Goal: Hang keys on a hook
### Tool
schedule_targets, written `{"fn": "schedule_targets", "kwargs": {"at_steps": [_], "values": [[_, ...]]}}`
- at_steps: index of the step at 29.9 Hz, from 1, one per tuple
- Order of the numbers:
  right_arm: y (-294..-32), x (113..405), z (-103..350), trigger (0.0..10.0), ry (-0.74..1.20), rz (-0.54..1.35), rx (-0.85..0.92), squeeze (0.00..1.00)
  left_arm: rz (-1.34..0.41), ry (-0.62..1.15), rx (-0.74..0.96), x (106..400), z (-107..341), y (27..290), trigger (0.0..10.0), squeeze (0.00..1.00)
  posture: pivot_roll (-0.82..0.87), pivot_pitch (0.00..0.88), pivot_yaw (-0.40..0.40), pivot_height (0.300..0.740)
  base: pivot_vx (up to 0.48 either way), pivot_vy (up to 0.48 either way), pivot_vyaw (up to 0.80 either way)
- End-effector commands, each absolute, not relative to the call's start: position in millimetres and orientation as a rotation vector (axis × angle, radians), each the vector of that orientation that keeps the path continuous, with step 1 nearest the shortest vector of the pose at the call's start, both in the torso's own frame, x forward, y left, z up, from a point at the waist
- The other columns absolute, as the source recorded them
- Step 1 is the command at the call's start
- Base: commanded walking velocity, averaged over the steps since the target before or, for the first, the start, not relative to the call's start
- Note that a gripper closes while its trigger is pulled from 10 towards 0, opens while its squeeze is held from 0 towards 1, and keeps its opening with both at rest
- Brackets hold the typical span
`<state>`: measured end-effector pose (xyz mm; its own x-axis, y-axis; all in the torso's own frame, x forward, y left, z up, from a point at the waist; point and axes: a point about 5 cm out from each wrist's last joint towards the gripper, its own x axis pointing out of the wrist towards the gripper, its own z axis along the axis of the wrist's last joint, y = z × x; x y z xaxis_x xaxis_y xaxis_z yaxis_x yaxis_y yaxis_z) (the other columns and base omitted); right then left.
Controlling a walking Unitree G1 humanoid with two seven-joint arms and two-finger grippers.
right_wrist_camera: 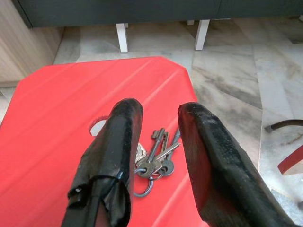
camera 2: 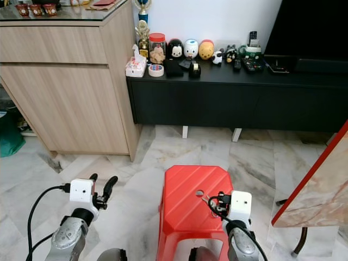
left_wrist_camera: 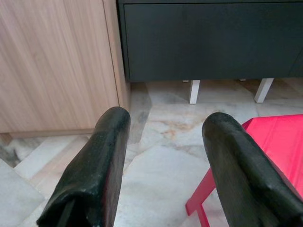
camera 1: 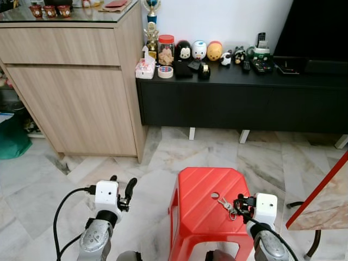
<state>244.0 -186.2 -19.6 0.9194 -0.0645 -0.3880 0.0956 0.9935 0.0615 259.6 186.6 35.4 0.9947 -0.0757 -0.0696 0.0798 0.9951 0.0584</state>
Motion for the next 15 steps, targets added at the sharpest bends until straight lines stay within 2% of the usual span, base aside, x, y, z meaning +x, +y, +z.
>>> {"fn": "schedule_targets", "kwargs": {"at_steps": [1,6,15], "values": [[-187.6,246.5,-18.5,10.0,0.396,-0.081,0.073,0.0,-0.076,0.072,0.057,258.2,34.2,187.5,10.0,0.0,0.02,0.0,-0.049,0.627,0.0,0.0,0.0],[-187.7,246.5,-18.7,10.0,0.398,-0.077,0.069,0.0,-0.077,0.073,0.058,258.2,34.2,187.3,10.0,0.0,0.02,0.0,-0.049,0.627,0.0,0.0,0.0],[-186.9,246.7,-19.1,10.0,0.399,-0.069,0.065,0.0,-0.076,0.071,0.059,258.3,34.6,187.5,10.0,0.0,0.02,0.0,-0.049,0.627,0.26,0.0,0.0]]}}
